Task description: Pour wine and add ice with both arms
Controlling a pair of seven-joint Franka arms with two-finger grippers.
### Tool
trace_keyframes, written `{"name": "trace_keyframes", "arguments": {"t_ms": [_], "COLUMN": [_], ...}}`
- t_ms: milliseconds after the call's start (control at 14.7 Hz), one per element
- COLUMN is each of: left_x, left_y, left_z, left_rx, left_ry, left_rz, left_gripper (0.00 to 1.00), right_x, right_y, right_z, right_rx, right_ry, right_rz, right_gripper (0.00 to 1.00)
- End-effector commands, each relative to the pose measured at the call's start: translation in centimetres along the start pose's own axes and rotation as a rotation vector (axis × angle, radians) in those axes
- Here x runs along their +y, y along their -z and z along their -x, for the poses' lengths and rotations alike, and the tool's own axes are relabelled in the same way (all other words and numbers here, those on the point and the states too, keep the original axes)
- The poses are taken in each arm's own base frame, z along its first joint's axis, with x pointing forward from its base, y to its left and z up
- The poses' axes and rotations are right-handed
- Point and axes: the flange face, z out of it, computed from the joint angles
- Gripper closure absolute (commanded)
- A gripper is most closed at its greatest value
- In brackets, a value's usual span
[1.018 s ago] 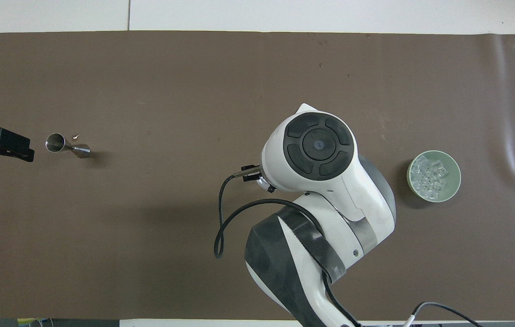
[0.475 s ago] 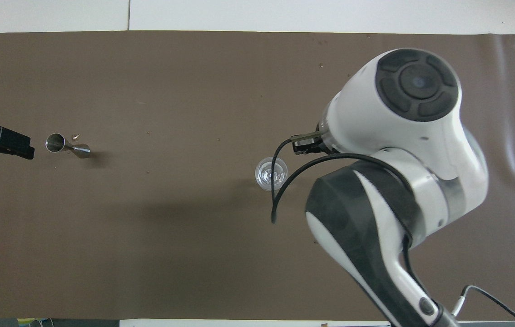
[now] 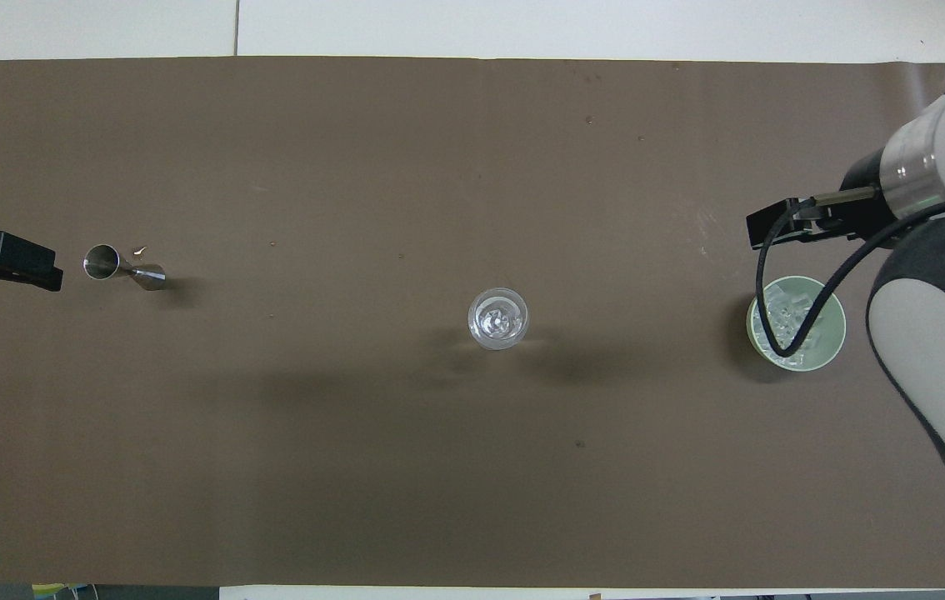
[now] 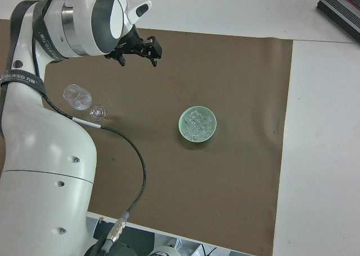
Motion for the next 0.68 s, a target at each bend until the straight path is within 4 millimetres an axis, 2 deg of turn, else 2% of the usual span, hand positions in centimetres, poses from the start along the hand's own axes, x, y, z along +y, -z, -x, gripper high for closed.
{"name": "trace_keyframes", "arguments": {"t_ms": [0,136,339,475,611], "left_x": [-0.3,-0.3,-0.4,-0.3,-0.3], "left_y": [0.1,0.1,0.1,0.1,0.1], "left_z": [0.7,0.7,0.7,0.7,0.7], "left_rx": [0.016,0.016,0.016,0.016,0.016], "left_ry": [-0.002,-0.002,0.000,-0.002,-0.002], "left_rz": [-0.020,-0.020,-0.020,-0.020,-0.020], "left_gripper": [0.00,0.00,0.00,0.00,0.00], "right_x": [1.7,4.2,4.9,8.2,8.5], "right_y": [0.5,1.2,0.6,0.2,0.1], "right_z": [1.1,1.7,2.7,2.7,2.6], "right_rx": [-0.032,-0.036,-0.078,-0.070,-0.053], "right_ry": [-0.009,-0.055,-0.060,-0.059,-0.047], "right_rz": [0.033,0.020,0.013,0.009,0.014], "right_gripper": [0.00,0.00,0.00,0.00,0.00]}}
